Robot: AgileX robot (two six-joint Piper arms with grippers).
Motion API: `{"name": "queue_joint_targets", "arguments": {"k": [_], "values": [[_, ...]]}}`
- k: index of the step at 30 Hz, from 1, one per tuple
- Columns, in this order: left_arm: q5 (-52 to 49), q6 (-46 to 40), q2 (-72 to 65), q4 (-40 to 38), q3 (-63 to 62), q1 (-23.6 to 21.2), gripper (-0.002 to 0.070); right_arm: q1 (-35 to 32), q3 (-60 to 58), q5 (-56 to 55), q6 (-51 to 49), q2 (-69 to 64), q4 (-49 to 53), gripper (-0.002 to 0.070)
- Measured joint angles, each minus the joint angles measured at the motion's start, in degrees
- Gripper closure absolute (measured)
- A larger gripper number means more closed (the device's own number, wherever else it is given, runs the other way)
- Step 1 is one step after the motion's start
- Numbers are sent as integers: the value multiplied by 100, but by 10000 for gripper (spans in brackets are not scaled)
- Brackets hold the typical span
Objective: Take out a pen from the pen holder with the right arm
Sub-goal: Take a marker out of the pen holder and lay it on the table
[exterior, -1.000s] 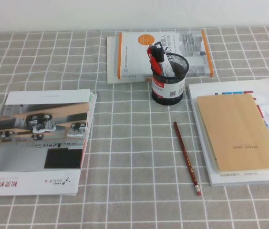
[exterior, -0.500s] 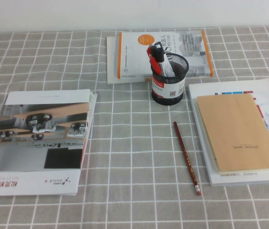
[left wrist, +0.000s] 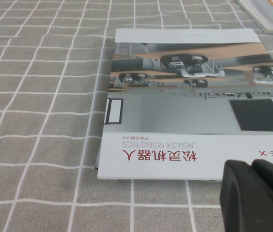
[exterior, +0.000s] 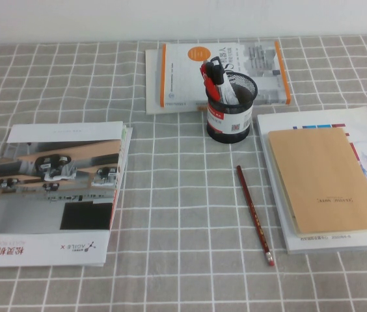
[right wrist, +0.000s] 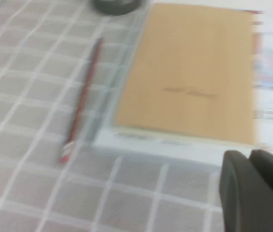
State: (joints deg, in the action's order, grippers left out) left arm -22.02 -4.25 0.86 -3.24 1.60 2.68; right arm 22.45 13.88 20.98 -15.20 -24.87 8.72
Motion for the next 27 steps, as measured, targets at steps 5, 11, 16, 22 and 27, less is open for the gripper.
{"name": "queue_joint_targets", "arguments": {"k": [5, 11, 16, 22, 27], "values": [[0, 0, 0, 0, 0, 0, 678, -1192, -587, -724, 0, 615, -41, 688], [0, 0, 0, 0, 0, 0, 678, -1772, -1343, -1251, 0, 1525, -54, 689], [0, 0, 0, 0, 0, 0, 678, -1808, -1544, -1368, 0, 2105, -54, 688], [0, 0, 0, 0, 0, 0, 678, -1808, -1542, -1301, 0, 2529, -54, 688], [0, 0, 0, 0, 0, 0, 678, -1808, -1542, -1296, 0, 2532, -54, 688]]}}
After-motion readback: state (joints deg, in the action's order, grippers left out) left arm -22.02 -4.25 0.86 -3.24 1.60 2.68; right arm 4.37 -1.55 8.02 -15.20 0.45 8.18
